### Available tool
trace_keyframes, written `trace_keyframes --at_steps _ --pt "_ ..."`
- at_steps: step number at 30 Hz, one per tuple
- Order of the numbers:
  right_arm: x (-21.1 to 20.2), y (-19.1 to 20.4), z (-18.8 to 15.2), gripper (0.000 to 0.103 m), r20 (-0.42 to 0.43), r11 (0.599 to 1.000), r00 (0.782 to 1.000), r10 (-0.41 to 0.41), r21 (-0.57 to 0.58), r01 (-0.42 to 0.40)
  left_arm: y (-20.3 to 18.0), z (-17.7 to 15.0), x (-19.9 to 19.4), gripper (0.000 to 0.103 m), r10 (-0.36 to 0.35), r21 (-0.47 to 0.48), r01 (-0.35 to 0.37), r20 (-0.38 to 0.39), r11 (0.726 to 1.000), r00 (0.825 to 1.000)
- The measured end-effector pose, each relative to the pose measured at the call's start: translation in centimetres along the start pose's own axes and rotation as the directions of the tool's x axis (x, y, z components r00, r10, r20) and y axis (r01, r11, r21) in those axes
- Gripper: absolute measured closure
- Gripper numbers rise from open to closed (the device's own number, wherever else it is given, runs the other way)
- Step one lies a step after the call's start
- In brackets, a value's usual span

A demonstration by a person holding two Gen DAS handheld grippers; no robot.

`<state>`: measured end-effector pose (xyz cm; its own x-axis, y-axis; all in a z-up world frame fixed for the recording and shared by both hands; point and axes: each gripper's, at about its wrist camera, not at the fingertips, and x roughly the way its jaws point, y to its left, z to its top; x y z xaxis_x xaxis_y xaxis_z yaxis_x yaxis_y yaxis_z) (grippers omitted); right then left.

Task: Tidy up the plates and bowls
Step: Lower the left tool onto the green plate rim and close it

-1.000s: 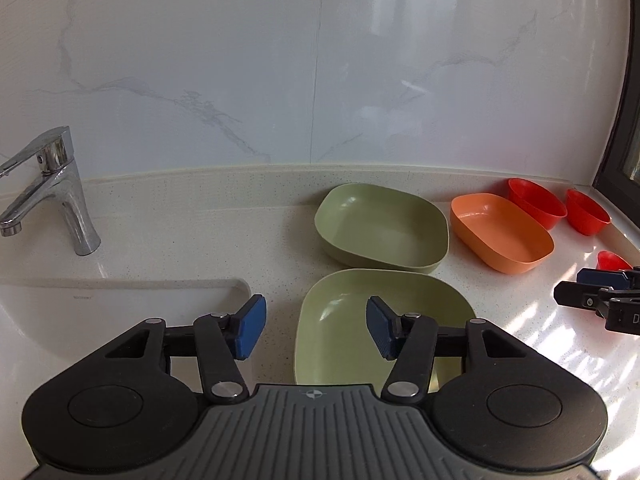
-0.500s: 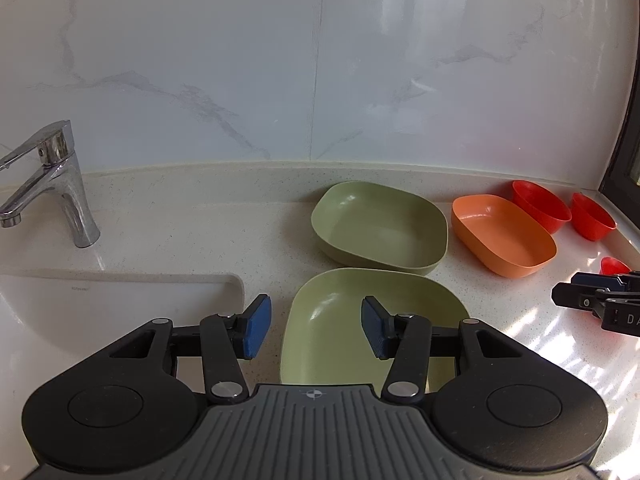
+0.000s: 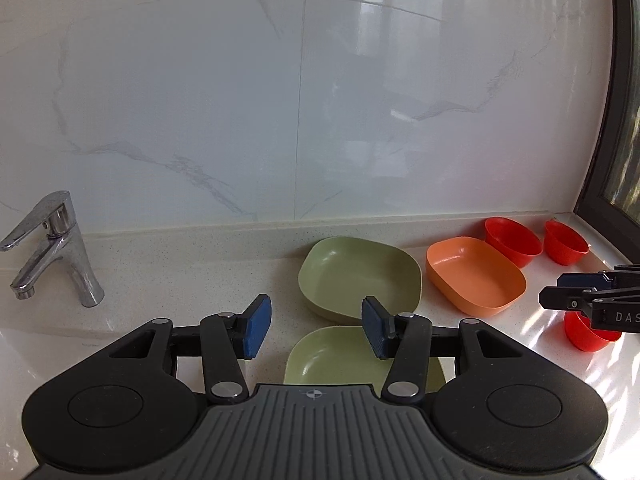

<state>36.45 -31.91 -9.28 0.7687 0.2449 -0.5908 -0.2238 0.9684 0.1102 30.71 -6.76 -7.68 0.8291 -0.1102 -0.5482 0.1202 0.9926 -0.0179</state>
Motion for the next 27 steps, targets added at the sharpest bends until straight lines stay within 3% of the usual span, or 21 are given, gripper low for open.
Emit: trace_keyframes --at_steps 6,12,14,20,22,27 --pt "-1.4 0.2 1.6 0.065 0.016 0.999 0.999 -0.046 0.009 0.045 -0.4 1.7 -0.7 0.05 -0.047 0.028 0.047 0.021 0.999 0.999" --pt "-2.1 -0.5 2.0 0.065 0.017 0.999 0.999 -0.05 -0.001 0.05 -1.3 1.6 -0.4 0.05 -0.043 0.016 0.043 0.006 0.999 0.999" --pt "-2.0 -1.0 1.8 0.065 0.01 0.999 0.999 -0.045 -0.011 0.045 -1.6 1.4 -0.5 0.05 -0.007 0.03 0.007 0.013 1.0 1.0" --pt "-0.7 -1.6 1.6 0.064 -0.014 0.999 0.999 0.042 -0.008 -0.042 -1.2 0.3 0.0 0.05 0.054 -0.007 -0.054 -0.006 0.999 0.999" --pt "0.3 -1.0 0.9 0.063 -0.029 0.997 0.997 0.072 -0.019 -0.072 -0.8 -0.5 0.9 0.05 0.088 -0.01 -0.088 -0.034 0.996 0.996" --pt "3.5 1.1 -1.1 0.063 -0.108 0.988 0.982 0.154 -0.009 -0.156 1.0 -2.8 2.9 0.05 0.096 -0.065 -0.104 -0.114 0.992 0.989"
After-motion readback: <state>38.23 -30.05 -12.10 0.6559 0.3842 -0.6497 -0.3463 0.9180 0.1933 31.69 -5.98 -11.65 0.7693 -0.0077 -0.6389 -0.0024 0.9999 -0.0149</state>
